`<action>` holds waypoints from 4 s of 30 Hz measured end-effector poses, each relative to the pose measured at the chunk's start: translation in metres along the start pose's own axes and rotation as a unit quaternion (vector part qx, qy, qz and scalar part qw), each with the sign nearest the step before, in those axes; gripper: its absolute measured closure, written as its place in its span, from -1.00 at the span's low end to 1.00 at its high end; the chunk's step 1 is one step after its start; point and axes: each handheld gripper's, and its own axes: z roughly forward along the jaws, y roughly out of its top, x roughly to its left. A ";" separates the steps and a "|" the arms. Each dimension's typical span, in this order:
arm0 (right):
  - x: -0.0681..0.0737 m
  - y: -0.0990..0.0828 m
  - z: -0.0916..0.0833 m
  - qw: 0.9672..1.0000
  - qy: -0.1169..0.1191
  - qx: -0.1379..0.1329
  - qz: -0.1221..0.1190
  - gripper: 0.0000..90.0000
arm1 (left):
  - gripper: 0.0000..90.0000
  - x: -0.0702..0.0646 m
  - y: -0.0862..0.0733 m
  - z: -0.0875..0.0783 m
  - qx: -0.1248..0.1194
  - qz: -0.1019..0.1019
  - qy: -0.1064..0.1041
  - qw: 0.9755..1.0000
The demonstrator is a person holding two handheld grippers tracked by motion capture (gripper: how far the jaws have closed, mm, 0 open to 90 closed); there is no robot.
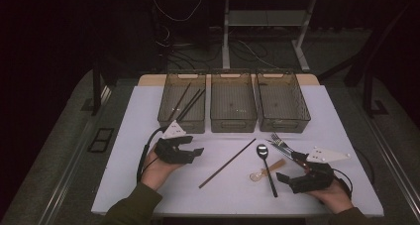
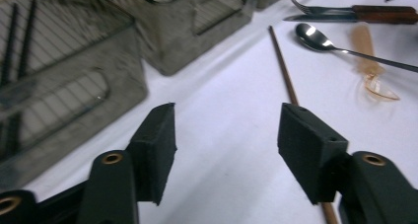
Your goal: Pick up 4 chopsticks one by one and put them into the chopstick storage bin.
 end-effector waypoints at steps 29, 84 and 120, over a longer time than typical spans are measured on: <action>0.001 0.000 0.001 1.000 0.000 0.001 -0.003 -0.94 | 0.60 -0.053 -0.013 0.042 0.049 0.020 -0.059 0.997; 0.000 0.001 -0.001 1.000 0.002 -0.003 0.000 -0.94 | 0.89 -0.056 -0.014 0.055 0.065 0.035 -0.028 0.997; 0.000 0.000 -0.001 1.000 0.002 -0.002 -0.002 -0.94 | 0.89 -0.012 -0.003 -0.001 0.048 0.047 -0.107 0.992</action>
